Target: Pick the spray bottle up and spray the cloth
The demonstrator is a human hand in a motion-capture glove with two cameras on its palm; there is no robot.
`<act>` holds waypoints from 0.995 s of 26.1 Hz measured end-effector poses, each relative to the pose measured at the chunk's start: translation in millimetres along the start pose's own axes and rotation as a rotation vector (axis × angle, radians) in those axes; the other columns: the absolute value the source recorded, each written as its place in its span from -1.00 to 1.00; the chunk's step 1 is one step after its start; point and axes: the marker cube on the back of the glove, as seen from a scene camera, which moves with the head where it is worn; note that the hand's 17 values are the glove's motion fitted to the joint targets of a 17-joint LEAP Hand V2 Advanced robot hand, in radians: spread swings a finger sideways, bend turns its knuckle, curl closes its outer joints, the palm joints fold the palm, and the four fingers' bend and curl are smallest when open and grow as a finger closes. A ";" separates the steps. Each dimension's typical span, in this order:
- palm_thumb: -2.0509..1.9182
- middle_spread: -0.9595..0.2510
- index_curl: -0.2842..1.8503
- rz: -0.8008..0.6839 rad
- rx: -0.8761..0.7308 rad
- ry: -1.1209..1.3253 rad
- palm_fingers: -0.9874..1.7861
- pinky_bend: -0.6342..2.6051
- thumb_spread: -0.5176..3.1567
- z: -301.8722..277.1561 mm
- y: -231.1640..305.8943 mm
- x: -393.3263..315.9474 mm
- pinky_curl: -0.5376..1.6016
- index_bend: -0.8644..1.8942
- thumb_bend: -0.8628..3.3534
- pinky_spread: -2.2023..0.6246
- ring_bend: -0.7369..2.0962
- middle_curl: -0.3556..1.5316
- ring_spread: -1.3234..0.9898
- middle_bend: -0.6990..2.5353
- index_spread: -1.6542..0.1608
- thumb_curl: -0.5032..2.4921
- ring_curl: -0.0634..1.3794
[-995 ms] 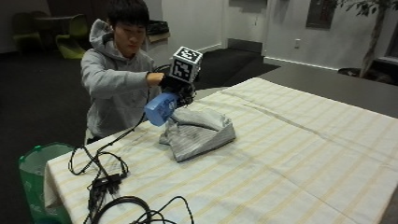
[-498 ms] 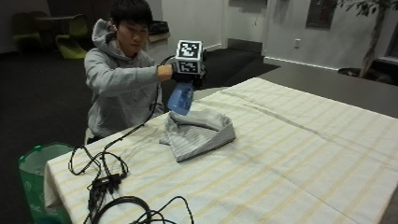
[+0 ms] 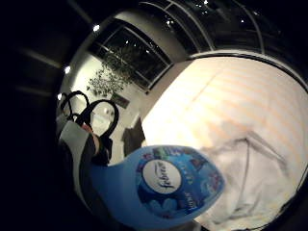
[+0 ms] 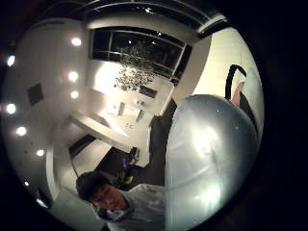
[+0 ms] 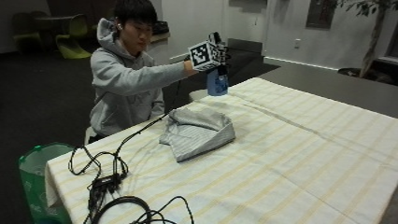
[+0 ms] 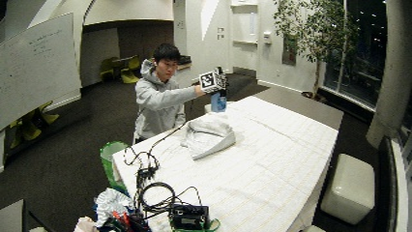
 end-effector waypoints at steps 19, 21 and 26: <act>0.53 0.44 -0.19 0.151 0.326 -0.066 0.70 -0.30 -0.67 83.9 -38.6 144.1 -0.07 -0.12 -0.61 0.37 0.06 -0.08 0.03 -0.16 0.60 -0.18 -0.23; 0.53 0.45 -0.19 0.162 0.286 -0.056 0.69 -0.30 -0.66 85.2 -37.4 154.4 -0.06 -0.13 -0.61 0.37 0.06 -0.08 0.03 -0.17 0.61 -0.18 -0.23; 0.53 0.47 -0.19 0.179 0.193 -0.018 0.63 -0.30 -0.65 81.5 -33.5 160.4 -0.07 -0.17 -0.61 0.37 0.01 -0.09 0.04 -0.18 0.61 -0.18 -0.26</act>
